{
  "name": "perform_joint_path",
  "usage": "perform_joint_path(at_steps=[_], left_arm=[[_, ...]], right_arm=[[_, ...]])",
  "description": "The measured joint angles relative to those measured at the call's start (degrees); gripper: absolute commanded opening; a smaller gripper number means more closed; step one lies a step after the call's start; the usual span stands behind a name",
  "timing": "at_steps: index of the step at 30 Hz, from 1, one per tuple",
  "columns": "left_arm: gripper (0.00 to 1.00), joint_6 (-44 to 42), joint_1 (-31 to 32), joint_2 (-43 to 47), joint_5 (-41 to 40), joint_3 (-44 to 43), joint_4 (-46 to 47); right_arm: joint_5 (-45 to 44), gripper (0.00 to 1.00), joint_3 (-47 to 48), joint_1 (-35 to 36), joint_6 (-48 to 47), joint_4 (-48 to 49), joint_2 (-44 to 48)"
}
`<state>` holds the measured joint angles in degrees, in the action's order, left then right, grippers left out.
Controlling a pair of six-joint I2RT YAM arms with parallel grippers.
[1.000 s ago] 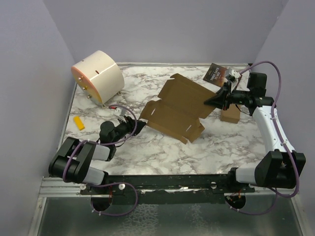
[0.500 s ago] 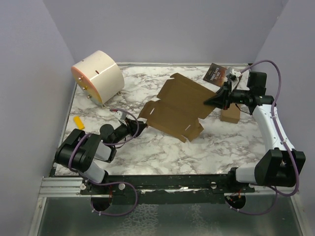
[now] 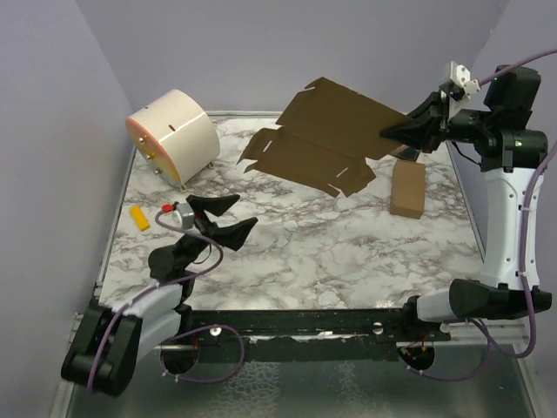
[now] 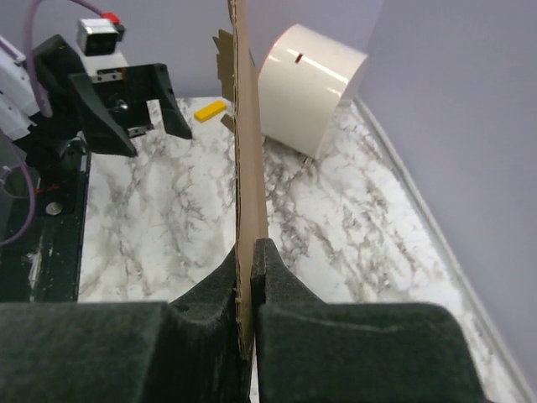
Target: Fold the paper box
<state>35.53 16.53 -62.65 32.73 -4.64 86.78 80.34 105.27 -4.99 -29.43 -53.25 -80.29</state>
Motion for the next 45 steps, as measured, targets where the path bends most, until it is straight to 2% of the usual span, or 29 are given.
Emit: perform_joint_path(at_steps=[2, 4, 7, 10, 12, 18, 21, 27, 38, 45], left_arm=[[0.99, -0.7, -0.4, 8.4, -1.2, -0.5, -2.5], [0.99, -1.6, -1.4, 17.1, -3.4, -1.9, -9.3], [0.99, -2.6, -3.5, 24.6, -5.6, -6.9, -19.6], [0.99, -0.6, -6.4, 21.2, -3.3, -13.5, -24.5], [0.99, 2.6, -8.8, 16.9, -0.5, -16.1, -23.8], [0.95, 23.4, -18.0, -2.3, 8.5, -16.0, -5.0], [0.96, 31.2, -19.6, -9.3, 11.9, -17.2, -2.7], [0.95, 36.7, -19.8, -6.3, 16.1, -19.0, 1.0], [0.87, 42.4, -21.1, -7.5, 15.9, -21.9, 1.0], [0.70, 43.8, -21.0, -4.9, 15.9, -22.7, 1.1]], right_arm=[[0.0, 0.01, 4.9, 0.0, 0.0, -1.6, -0.3], [0.1, 0.01, 8.9, 0.0, 0.3, -2.7, -0.7], [1.0, 0.01, 12.4, 0.0, 2.3, -2.9, -0.9], [3.1, 0.01, 12.7, 0.0, 6.2, -1.2, -1.0], [4.2, 0.01, 12.7, 0.0, 9.5, 0.9, -1.6], [4.9, 0.01, 13.7, 0.0, 17.5, 6.1, -3.8], [5.6, 0.01, 13.7, 0.0, 20.6, 8.7, -3.9], [6.6, 0.01, 13.5, 0.0, 23.8, 11.7, -3.9], [7.7, 0.01, 11.7, -0.4, 27.8, 15.7, -3.2], [8.1, 0.01, 7.6, -0.4, 32.5, 21.2, -1.4]])
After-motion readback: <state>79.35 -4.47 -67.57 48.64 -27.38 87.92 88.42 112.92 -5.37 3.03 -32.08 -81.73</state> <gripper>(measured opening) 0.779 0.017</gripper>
